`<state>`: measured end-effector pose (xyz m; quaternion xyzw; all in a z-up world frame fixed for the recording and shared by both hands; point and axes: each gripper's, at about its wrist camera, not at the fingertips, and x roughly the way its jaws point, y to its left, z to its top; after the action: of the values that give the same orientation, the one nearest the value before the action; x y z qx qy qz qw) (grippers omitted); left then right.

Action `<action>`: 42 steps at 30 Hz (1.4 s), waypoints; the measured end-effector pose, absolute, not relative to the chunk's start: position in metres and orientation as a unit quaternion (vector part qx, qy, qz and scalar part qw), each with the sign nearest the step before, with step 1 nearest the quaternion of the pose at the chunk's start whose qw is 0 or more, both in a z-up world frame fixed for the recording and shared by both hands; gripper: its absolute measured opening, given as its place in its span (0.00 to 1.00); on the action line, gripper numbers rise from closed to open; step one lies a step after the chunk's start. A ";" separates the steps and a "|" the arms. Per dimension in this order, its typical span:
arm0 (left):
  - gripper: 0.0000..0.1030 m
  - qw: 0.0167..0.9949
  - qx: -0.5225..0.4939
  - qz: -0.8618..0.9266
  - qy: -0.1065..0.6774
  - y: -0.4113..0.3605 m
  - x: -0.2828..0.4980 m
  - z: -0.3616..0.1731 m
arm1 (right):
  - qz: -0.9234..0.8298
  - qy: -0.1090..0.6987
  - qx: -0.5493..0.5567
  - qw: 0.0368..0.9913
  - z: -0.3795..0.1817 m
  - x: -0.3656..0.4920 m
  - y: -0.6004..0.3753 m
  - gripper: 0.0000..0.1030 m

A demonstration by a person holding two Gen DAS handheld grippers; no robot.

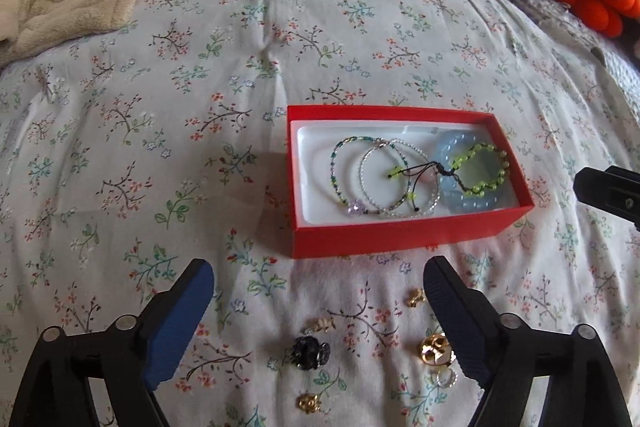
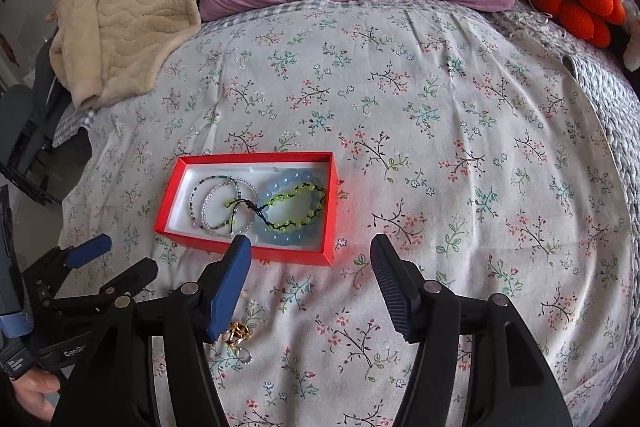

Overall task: Organize jewelry
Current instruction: 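Move both grippers back over the gold earrings and rings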

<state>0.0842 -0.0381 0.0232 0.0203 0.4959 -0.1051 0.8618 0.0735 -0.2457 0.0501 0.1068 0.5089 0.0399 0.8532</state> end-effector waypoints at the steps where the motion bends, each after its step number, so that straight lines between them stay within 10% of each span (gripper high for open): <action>1: 0.91 0.860 0.021 -0.103 0.499 -0.036 0.081 0.023 | 0.040 0.510 0.105 0.853 0.050 0.070 -0.246 0.65; 35: 0.98 0.809 0.039 -0.069 0.583 0.022 0.045 -0.028 | 0.008 0.568 0.088 0.819 0.006 0.017 -0.228 0.95; 42: 0.74 0.788 -0.049 -0.117 0.602 0.024 0.058 -0.036 | 0.032 0.599 0.115 0.792 -0.009 0.024 -0.224 0.95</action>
<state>0.0579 0.0237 -0.0364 -0.0494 0.6020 -0.1167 0.7884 0.0239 -0.2237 -0.0085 0.1153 0.5985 0.0316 0.7921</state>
